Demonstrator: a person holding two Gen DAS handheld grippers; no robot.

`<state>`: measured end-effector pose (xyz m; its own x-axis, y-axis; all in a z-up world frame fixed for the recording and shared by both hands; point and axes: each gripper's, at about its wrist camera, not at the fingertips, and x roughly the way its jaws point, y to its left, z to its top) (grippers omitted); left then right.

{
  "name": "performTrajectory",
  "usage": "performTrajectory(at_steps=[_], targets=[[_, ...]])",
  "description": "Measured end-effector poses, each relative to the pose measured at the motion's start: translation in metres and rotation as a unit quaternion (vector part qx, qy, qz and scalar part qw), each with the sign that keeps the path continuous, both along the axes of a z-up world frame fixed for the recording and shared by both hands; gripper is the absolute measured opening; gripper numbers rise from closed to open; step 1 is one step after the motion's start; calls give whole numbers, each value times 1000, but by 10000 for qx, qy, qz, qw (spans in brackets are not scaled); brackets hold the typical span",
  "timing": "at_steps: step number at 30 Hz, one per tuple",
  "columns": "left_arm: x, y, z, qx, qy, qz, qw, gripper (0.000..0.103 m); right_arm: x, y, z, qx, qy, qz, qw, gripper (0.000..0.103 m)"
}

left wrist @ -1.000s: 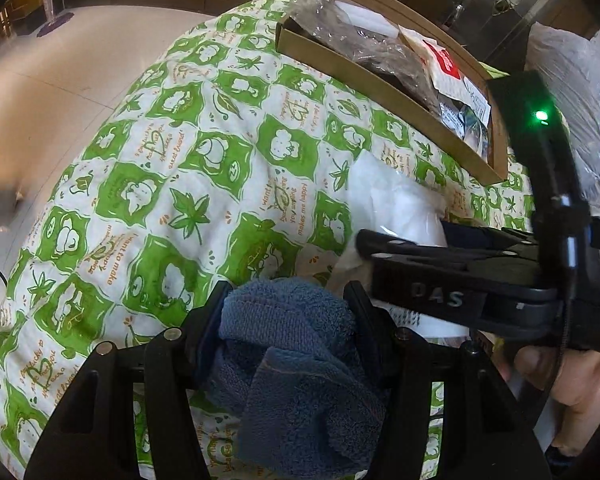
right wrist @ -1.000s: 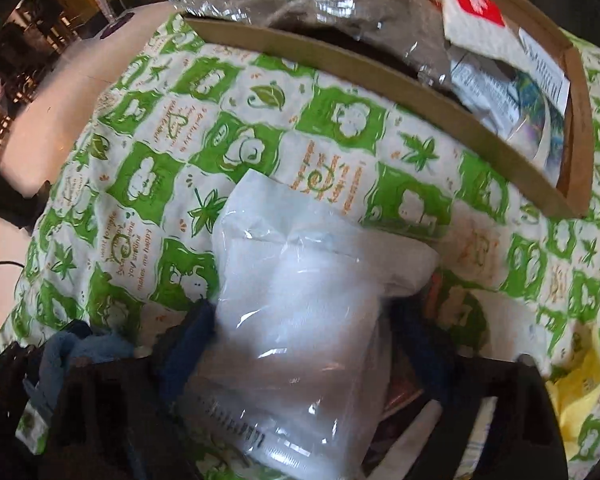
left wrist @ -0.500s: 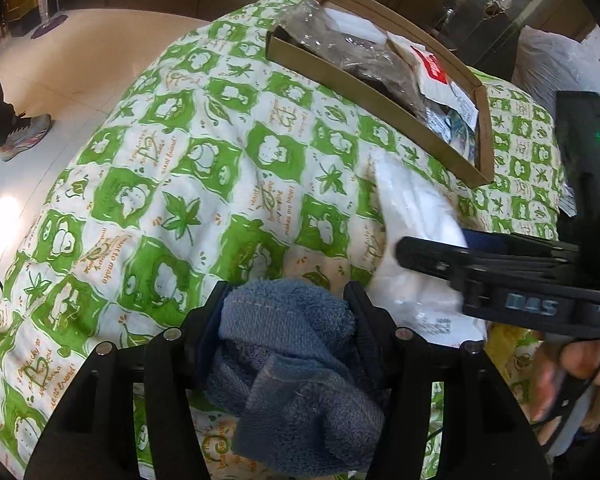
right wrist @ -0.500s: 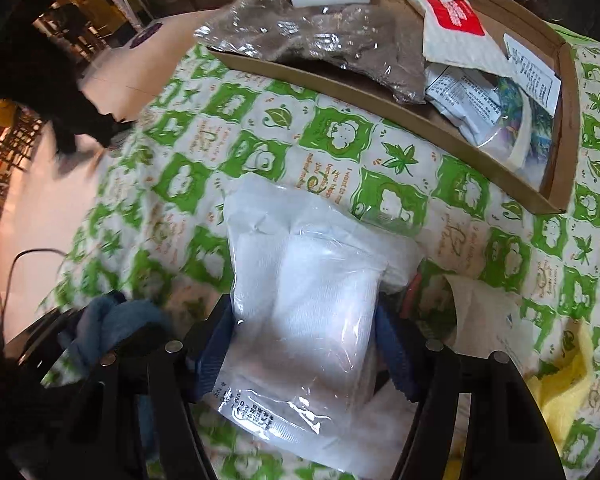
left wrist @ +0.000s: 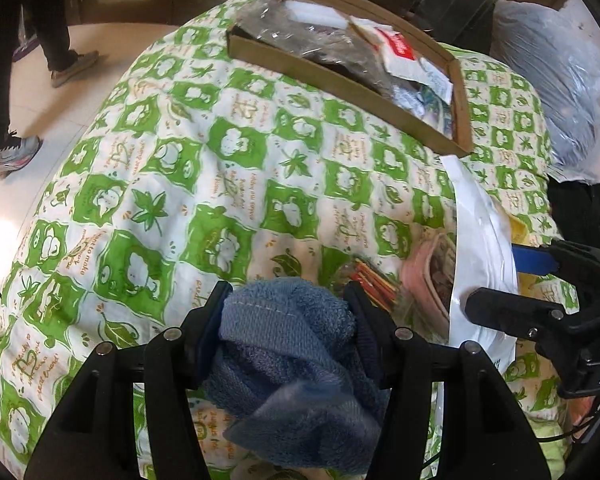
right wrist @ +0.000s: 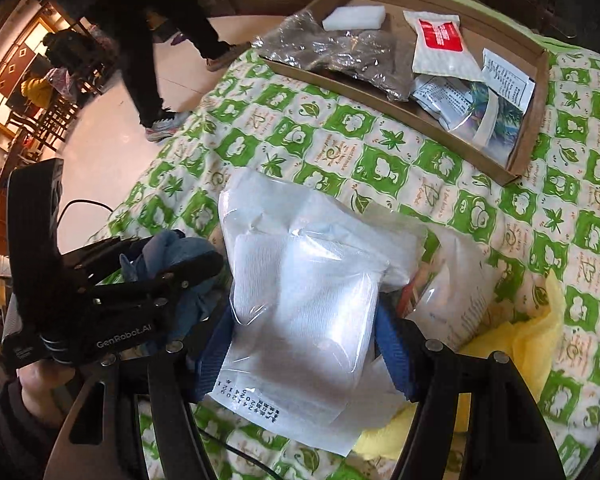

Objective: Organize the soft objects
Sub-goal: 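Carry the towel toward the tray with left tool while right tool carries the white bag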

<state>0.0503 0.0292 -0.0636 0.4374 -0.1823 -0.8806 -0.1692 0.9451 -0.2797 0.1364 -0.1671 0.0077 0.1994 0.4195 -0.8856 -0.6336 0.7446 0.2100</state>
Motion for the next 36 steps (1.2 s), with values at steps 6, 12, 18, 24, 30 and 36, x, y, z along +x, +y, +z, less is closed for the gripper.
performTrajectory(at_steps=[6, 12, 18, 24, 30, 36], targets=[[-2, -10, 10, 54, 23, -207, 9998, 56, 1, -6, 15, 124, -109, -44, 9999, 67], [-4, -11, 38, 90, -157, -262, 9995, 56, 9, -12, 32, 188, -157, -87, 9997, 67], [-4, -25, 51, 136, -252, -454, 9986, 56, 4, -28, 34, 238, -141, -83, 9996, 67], [0, -43, 44, 206, -124, -649, 9976, 56, 3, -48, 31, 282, -53, -173, 9994, 67], [-1, -51, 44, 312, -107, -721, 9969, 56, 9, -52, 21, 262, 72, -282, 9992, 67], [1, -45, 47, 349, -98, -675, 9971, 56, 14, -49, 15, 285, 107, -308, 9991, 67]])
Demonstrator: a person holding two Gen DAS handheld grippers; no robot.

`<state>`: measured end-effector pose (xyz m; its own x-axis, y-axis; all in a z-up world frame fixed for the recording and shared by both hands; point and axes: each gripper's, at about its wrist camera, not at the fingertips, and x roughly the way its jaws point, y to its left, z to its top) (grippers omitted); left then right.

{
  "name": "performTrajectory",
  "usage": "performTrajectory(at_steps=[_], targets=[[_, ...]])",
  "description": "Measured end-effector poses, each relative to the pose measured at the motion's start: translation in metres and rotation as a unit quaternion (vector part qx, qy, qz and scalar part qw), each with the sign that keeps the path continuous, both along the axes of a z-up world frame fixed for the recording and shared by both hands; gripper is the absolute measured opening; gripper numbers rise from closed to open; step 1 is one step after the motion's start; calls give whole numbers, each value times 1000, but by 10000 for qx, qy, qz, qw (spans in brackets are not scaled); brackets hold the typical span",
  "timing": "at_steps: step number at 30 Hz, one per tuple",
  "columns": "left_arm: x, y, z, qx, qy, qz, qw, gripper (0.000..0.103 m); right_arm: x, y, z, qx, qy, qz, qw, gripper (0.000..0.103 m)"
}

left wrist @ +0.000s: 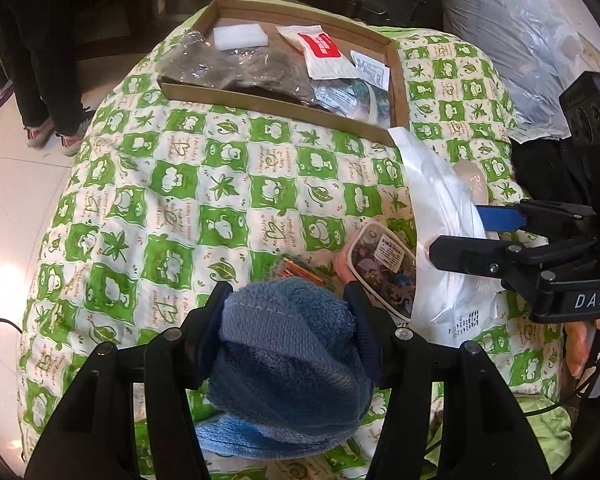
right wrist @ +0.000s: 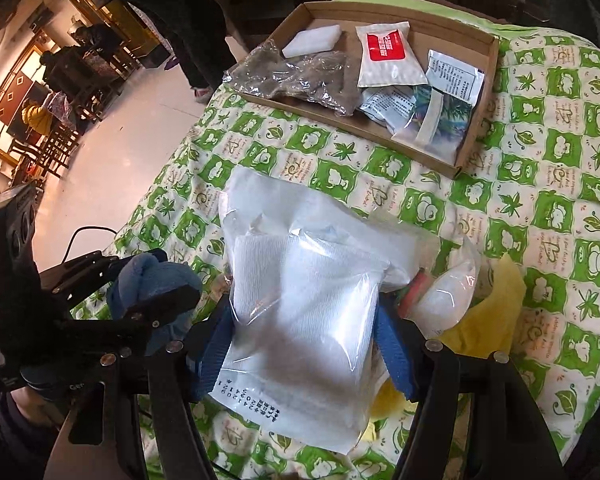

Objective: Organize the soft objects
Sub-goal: 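Carry the towel toward the tray with left tool while right tool carries the white bag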

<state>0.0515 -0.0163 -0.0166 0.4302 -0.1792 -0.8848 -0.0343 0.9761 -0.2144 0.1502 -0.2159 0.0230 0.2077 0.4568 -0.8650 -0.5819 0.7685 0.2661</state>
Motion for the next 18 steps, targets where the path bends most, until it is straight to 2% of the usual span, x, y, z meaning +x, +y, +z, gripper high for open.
performTrajectory(at_steps=[11, 18], targets=[[23, 9, 20, 55, -154, -7, 9999, 56, 30, 5, 23, 161, -141, -146, 9997, 67], [43, 10, 21, 148, -115, -80, 9998, 56, 53, 16, 20, -40, -87, -154, 9998, 67]])
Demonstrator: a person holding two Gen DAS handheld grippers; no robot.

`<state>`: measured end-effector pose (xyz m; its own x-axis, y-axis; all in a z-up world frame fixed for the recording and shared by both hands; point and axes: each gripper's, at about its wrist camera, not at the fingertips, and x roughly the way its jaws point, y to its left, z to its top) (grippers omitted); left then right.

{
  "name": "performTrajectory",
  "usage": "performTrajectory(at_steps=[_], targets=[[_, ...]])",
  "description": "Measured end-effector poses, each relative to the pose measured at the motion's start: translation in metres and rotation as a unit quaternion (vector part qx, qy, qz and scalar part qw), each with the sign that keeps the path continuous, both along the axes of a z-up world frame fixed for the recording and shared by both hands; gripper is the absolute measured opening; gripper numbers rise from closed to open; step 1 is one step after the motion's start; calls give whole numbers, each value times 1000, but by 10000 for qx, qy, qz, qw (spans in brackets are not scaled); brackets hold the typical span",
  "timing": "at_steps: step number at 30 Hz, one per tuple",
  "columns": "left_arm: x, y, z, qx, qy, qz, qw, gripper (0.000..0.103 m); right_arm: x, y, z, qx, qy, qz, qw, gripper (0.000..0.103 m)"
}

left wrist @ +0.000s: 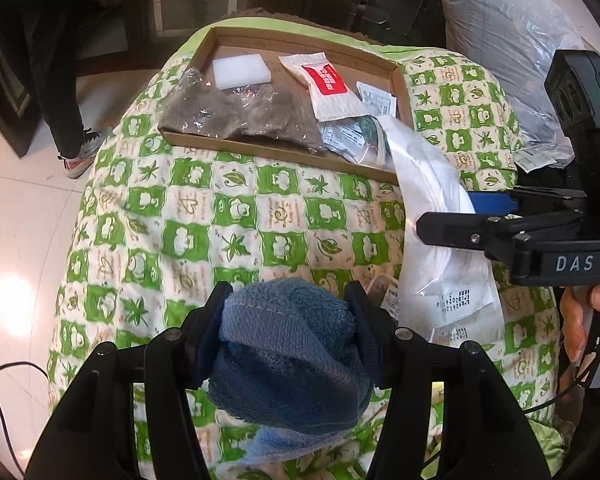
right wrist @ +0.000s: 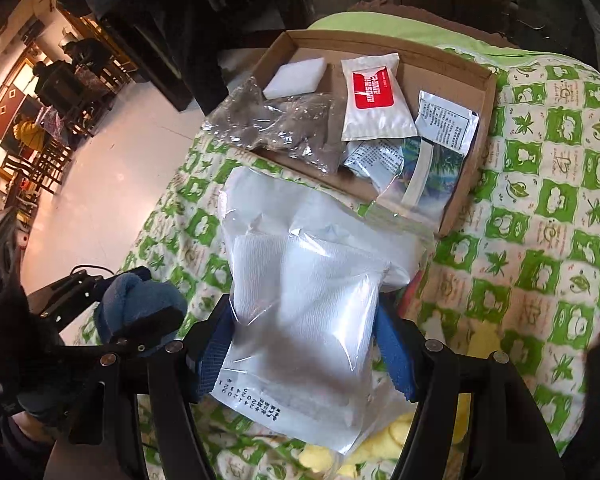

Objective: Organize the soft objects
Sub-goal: 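Carry the towel toward the tray with left tool while right tool carries the white bag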

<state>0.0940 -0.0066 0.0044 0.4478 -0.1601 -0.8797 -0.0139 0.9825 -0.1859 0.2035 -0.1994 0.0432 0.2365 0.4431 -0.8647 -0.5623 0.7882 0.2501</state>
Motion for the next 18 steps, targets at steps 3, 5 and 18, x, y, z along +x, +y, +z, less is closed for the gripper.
performTrajectory(at_steps=[3, 5, 18], targets=[[7, 0, -4, -18, 35, -3, 10000, 56, 6, 5, -6, -62, 21, -12, 10000, 67], [12, 0, -6, -21, 57, -16, 10000, 56, 11, 6, -11, -109, 2, -41, 9999, 67], [39, 8, -3, 27, 78, -28, 10000, 56, 40, 11, -25, -205, 50, -52, 9998, 67]])
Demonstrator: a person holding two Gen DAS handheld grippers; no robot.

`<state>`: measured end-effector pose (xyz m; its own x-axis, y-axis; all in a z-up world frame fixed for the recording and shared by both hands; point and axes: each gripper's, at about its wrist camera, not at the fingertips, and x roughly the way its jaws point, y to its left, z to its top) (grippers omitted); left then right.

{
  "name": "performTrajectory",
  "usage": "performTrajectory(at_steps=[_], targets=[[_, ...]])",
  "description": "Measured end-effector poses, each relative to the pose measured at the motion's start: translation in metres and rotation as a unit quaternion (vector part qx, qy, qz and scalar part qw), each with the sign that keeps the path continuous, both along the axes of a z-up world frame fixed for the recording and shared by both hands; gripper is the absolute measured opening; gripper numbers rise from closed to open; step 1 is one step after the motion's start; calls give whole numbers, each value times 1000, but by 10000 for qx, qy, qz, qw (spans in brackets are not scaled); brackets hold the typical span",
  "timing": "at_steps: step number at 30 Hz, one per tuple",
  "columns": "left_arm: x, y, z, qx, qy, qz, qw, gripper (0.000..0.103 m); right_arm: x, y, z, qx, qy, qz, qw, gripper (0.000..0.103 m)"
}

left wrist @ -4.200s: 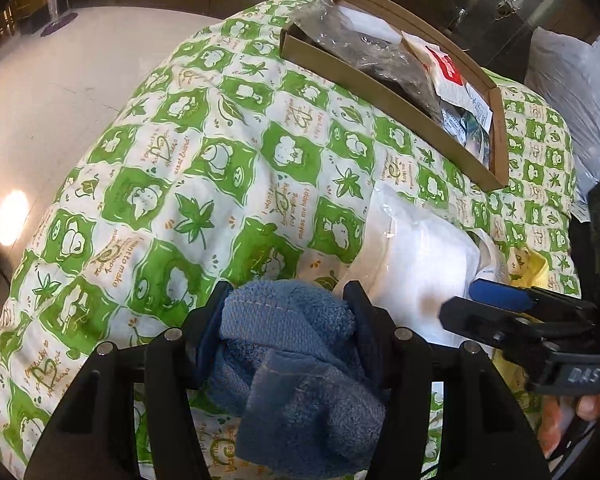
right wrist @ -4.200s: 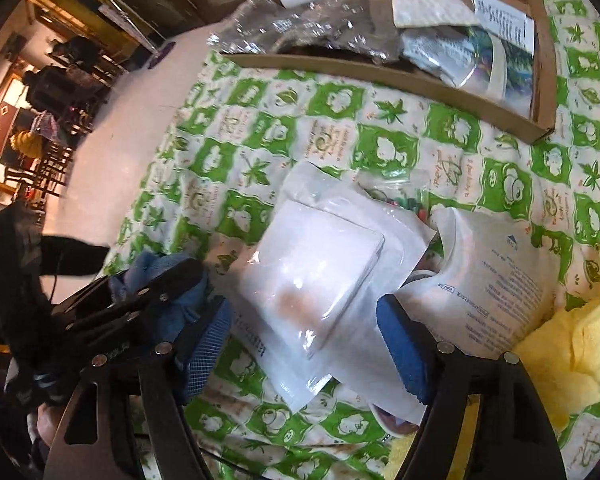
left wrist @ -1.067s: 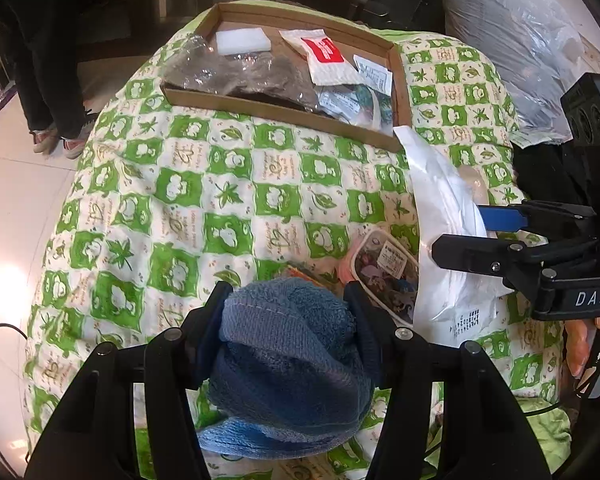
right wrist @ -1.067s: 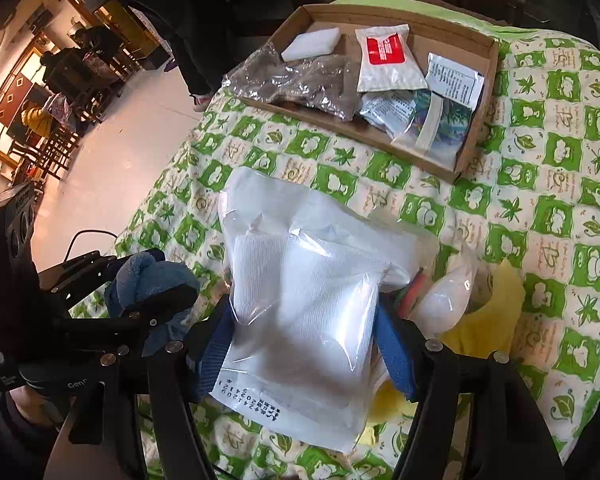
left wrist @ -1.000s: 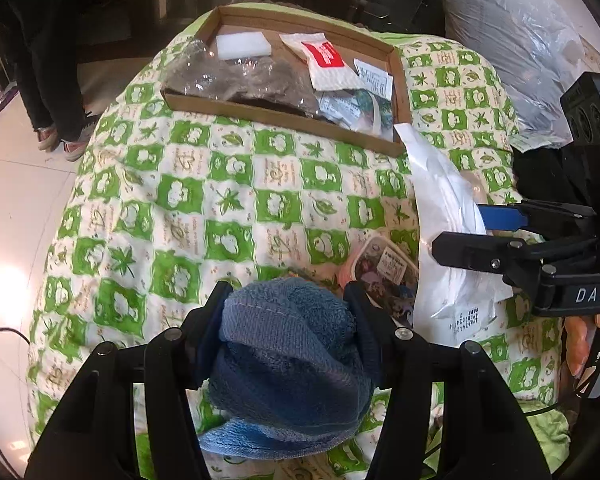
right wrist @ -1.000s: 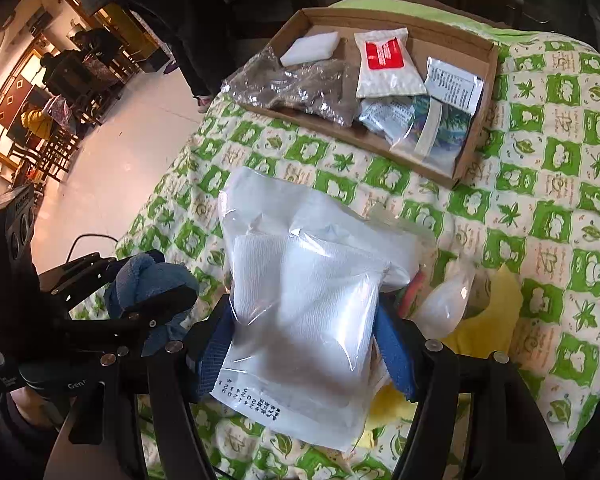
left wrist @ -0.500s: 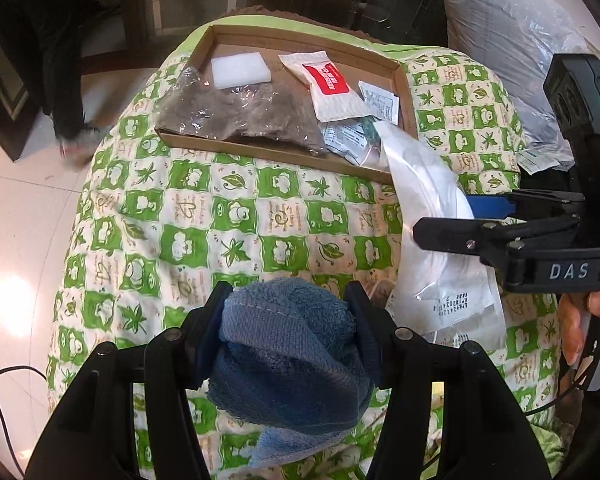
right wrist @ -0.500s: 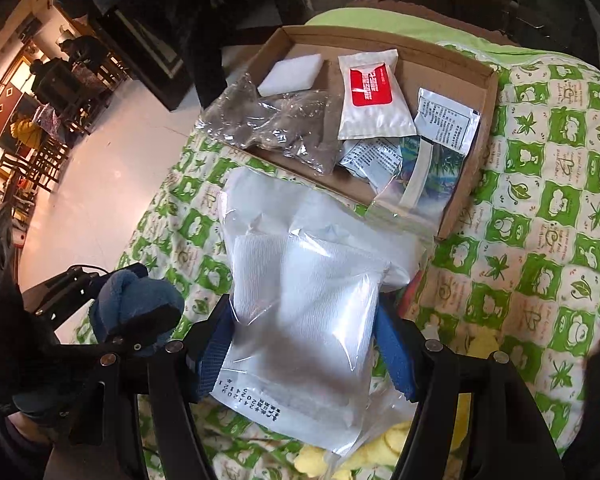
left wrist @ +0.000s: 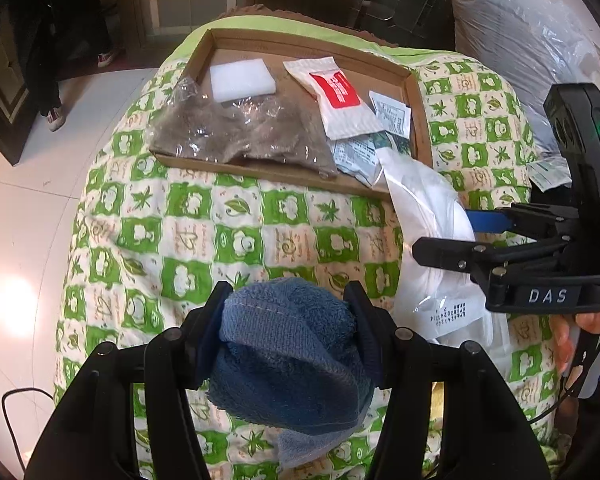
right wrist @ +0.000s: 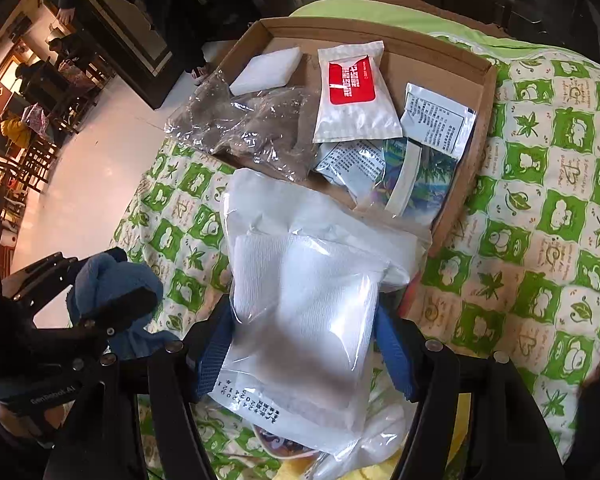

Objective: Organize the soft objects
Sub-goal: 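Carry the towel toward the tray with left tool while right tool carries the white bag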

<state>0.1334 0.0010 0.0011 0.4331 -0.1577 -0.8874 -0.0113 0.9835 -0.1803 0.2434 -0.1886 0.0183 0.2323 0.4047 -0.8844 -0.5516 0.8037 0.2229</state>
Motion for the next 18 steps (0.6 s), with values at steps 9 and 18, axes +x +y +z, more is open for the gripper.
performTrajectory(at_steps=[9, 18], targets=[[17, -4, 2, 48, -7, -39, 10000, 56, 11, -3, -7, 23, 42, -33, 10000, 67], [26, -9, 3, 87, 2, -85, 9999, 56, 18, -8, -9, 47, 55, -71, 9999, 67]])
